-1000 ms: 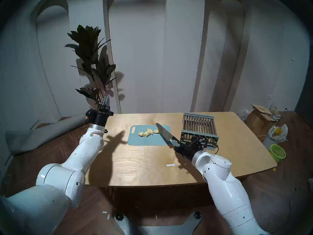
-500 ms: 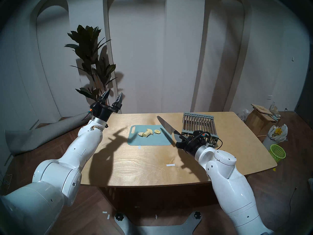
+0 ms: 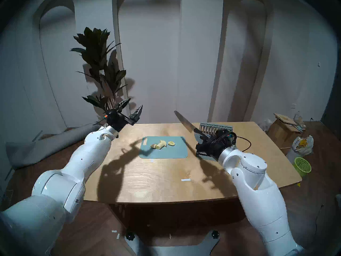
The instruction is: Cut the banana into four pieces on the cutting board
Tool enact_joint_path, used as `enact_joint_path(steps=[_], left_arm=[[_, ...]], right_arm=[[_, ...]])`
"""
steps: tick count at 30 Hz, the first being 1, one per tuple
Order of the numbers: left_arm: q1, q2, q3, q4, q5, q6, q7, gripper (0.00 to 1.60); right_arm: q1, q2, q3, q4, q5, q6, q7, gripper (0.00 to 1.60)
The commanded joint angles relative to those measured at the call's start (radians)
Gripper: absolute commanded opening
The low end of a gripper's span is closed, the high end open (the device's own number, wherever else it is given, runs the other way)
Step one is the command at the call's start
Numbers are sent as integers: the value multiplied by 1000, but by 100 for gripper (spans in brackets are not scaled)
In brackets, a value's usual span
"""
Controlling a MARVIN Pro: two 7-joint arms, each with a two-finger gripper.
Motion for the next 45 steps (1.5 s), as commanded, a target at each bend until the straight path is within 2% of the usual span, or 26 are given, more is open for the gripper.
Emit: enact_joint_path(steps=[1,19,29,45], left_arm=[[-65,22,19,-26,40,46,34,160],[-114,44,99,-36,154,246,157,160],[-139,56,135,-53,203,368,225,160],[-173,71,185,-94,271,577,326,160]], right_arm=[[22,28,22,-82,-32,-19,-7,0],[-18,86,111,-111,-82,28,-45,0],[-54,90,125,-129,-81,90,-61,0],[-84,88,146,-230,-51,188,-83,0]])
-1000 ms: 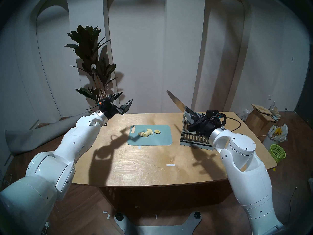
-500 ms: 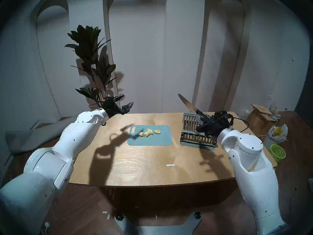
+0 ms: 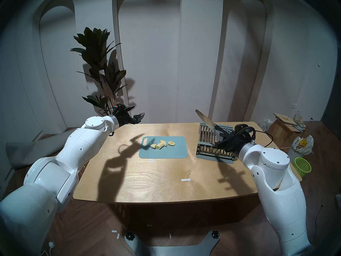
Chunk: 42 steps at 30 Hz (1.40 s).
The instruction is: Cut the banana into four pieces on the cutting board
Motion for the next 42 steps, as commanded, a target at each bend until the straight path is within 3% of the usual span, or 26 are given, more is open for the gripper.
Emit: enact_joint_path(steps=[1,14,30,34,42], left_arm=[[-59,7,4,-38,19,74,41,160],[-68,19,32,-78,56,275,118,160],[-11,22,-16,-185,-1,511,196,160],[18,30,-46,-239,-38,520,193,160],[119,80,-82,-359,-60,534,265,160]], right_arm=[[-5,-6,17,-77,16,26,-6,0],[-50,-16,72,-157,50,109,-39,0],[-117,-45,142,-275,90,219,-90,0],[-129,-54,155,-299,99,244,-102,0],[-161,-85,181,-321,124,301,-131,0]])
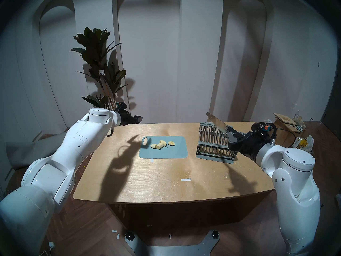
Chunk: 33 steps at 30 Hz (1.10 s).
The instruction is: Cut the banana into four pieces on the cutting board
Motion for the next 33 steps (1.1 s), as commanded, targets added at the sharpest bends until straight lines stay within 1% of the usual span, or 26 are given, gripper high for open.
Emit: enact_joint_path(steps=[1,5,6,7,8,13,16,23,24,25,26,28,31,32,33], left_arm=[[70,45,-41,-116,-21,-6,50,160],[111,63,-59,-173,-25,-15,92,160],[126,71,-63,-199,-25,-19,106,160],[126,71,-67,-196,-26,-22,110,160],[142,78,-78,-221,-32,-30,124,160],[189,88,-104,-278,-44,-50,169,160],[225,96,-122,-327,-51,-60,205,160],[302,110,-158,-430,-65,-77,289,160],[305,107,-160,-429,-66,-82,297,160],[323,113,-166,-458,-68,-80,314,160],[323,113,-166,-458,-68,-80,314,160],[344,114,-176,-485,-72,-85,344,160],[375,118,-189,-528,-76,-86,384,160],[375,118,-189,-528,-76,-86,384,160],[398,121,-199,-561,-79,-84,415,160]], right_arm=[[-22,-33,24,-45,20,34,-19,0],[-24,-47,28,-45,31,60,-33,0],[-24,-50,30,-45,34,67,-36,0],[-24,-51,32,-45,32,70,-41,0],[-24,-55,36,-45,35,79,-48,0],[-17,-70,51,-45,41,102,-71,0],[-7,-81,57,-43,46,115,-86,0],[49,-104,61,22,66,115,-114,0],[60,-108,59,35,66,115,-120,0],[71,-114,58,48,71,115,-125,0],[71,-114,58,48,71,115,-125,0],[103,-126,50,96,80,115,-137,0],[134,-137,36,139,86,115,-151,0],[134,-137,36,139,86,115,-151,0],[159,-141,29,166,88,115,-161,0]])
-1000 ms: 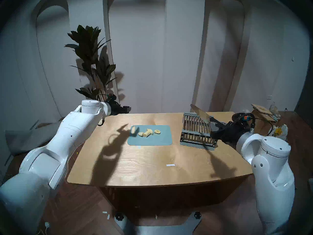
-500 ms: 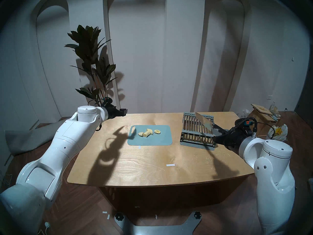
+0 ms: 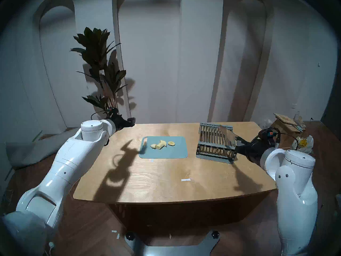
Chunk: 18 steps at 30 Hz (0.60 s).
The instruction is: Cut the banana into four pieces on the cutting board
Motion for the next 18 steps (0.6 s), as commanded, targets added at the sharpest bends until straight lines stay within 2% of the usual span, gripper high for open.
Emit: enact_joint_path(steps=[1,5,11,14,18], left_arm=[[61,14,-43,-117,-4,-14,81,160],[103,22,-59,-183,-11,-2,138,160],[136,25,-72,-233,-18,10,195,160],[175,33,-87,-299,-31,37,255,160],[186,33,-93,-321,-39,55,287,160]], right_arm=[[111,-29,-23,60,10,-3,-26,0],[157,-26,-32,113,12,-3,-40,0],[193,-18,-44,158,19,-7,-53,0],[243,-23,-57,206,26,-3,-65,0],[259,-29,-67,227,38,-3,-73,0]])
